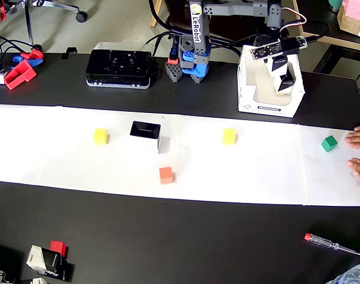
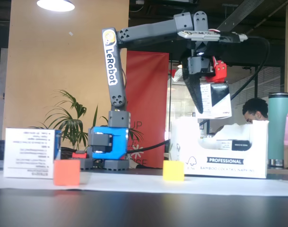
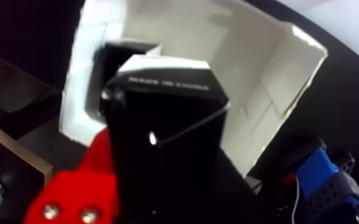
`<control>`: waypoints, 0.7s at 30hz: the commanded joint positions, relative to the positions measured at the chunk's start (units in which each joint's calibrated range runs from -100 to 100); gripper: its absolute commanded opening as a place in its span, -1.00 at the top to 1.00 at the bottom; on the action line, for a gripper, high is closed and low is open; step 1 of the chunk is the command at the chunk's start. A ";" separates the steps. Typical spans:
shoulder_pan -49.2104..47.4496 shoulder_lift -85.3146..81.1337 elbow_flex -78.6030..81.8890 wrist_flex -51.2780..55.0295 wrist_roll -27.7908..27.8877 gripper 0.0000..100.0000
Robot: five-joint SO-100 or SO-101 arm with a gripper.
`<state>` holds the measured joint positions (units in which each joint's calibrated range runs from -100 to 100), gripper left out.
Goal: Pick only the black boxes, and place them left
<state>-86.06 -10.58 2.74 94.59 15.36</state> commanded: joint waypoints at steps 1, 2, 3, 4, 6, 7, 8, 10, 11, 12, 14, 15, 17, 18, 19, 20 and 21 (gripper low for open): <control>-5.79 -5.50 2.41 1.59 -0.25 0.77; -6.40 -5.50 3.38 1.59 -0.25 0.77; -6.92 -5.50 4.00 1.59 -0.31 0.75; -7.35 -5.42 4.27 1.59 -0.31 0.71; -7.61 -5.42 4.00 1.43 -1.20 0.55; -7.61 -5.42 3.65 1.35 -1.94 0.46; -7.70 -5.34 3.20 1.35 -2.36 0.38; -7.70 -5.34 2.94 1.35 -2.47 0.25; -7.70 -5.34 2.94 1.27 -2.47 0.19; -7.70 -5.34 2.85 1.11 -2.47 0.14; -7.18 -5.26 1.79 1.03 -2.47 0.08; -6.92 -5.18 0.63 1.03 -2.47 0.06; -6.66 -4.15 -2.91 1.03 -2.47 0.05; -6.14 -3.13 -5.13 1.03 -2.47 0.05; -5.19 -2.10 -7.43 1.11 -2.47 0.05; -4.15 -0.99 -10.09 1.11 -2.47 0.05; -3.02 0.19 -12.93 1.11 -2.47 0.05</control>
<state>-91.60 -10.75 2.03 96.28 13.31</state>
